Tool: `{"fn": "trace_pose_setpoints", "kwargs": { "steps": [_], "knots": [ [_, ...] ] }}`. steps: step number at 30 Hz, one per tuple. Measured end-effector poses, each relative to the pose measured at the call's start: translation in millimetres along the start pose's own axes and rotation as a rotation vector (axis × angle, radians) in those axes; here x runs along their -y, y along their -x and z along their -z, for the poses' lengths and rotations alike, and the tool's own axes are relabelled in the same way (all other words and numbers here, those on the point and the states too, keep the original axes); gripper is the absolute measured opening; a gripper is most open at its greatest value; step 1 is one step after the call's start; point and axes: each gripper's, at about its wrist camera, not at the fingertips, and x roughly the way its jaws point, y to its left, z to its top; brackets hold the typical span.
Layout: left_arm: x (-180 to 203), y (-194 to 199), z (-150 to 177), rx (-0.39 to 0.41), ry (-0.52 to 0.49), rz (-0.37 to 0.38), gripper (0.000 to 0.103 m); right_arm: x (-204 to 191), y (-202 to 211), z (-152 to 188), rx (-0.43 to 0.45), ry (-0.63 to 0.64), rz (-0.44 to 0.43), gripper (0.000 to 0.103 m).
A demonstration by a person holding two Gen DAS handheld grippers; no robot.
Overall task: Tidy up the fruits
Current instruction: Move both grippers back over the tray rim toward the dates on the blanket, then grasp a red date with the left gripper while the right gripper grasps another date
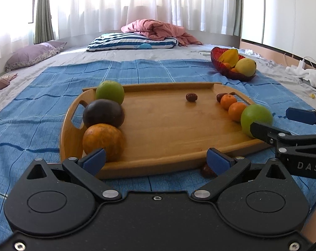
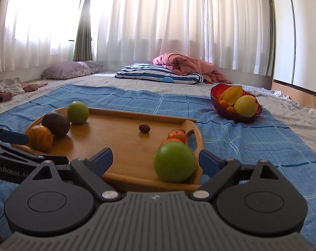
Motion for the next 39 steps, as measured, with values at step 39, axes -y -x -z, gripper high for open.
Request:
{"fn": "trace_pose_setpoints", "kwargs": {
  "steps": [39],
  "knots": [
    [18,-25,17,-0.094,0.035,0.031,0.095,7,10,37,-0.029,0.037,0.028,0.097]
  ]
}}
